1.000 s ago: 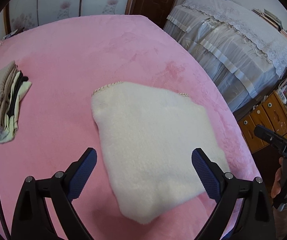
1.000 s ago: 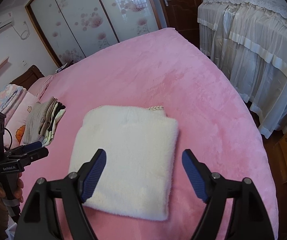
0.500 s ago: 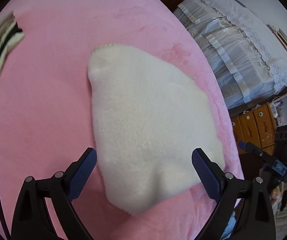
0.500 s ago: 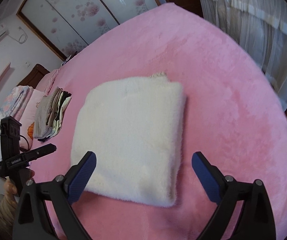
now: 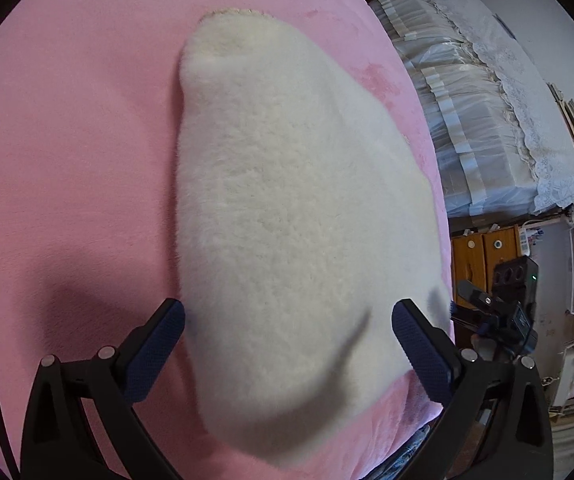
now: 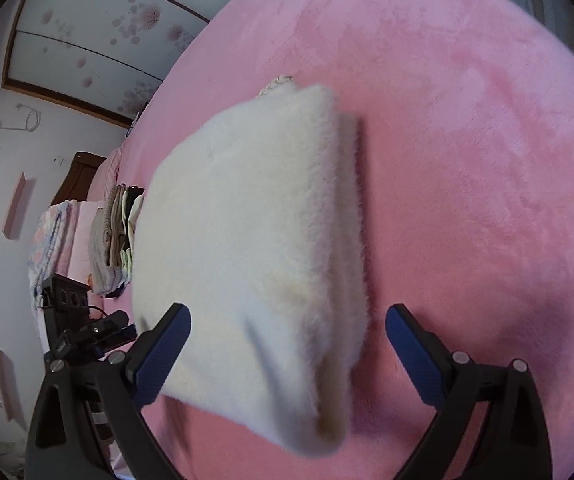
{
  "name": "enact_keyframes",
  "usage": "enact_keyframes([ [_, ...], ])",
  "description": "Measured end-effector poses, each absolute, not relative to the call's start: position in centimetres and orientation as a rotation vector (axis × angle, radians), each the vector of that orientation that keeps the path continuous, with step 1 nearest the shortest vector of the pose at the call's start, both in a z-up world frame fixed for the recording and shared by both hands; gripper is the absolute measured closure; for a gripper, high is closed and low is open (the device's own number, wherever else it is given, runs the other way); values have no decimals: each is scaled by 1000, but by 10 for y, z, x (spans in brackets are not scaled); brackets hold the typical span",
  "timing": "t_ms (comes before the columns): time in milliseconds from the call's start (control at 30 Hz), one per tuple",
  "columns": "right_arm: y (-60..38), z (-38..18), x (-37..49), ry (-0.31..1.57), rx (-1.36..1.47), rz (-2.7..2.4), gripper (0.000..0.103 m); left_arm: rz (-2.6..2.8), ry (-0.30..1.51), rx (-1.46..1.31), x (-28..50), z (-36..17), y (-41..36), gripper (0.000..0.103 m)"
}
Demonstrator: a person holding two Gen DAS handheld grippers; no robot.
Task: Fold large clothes
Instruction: 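Grasp the folded cardigan bundle with the left tool while the right tool grasps it too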
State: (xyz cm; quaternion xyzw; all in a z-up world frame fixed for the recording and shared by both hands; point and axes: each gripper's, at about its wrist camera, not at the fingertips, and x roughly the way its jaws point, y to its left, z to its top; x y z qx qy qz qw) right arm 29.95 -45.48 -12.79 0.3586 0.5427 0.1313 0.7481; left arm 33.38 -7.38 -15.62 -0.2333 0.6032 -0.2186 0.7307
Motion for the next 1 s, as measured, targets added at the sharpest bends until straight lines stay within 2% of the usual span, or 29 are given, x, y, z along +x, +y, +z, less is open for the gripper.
enact_keyframes([
  [300,-443,-167,342,1271,805,399,5,-509,1322,-479,346,-177,-83,0],
  [700,-406,-174,367,1327,689,505,3,-614,1389,-506,365,-210,-100,0],
  [1000,-402,-172,361,1271,674,498,2,-632,1416,-544,368,-218,-105,0],
])
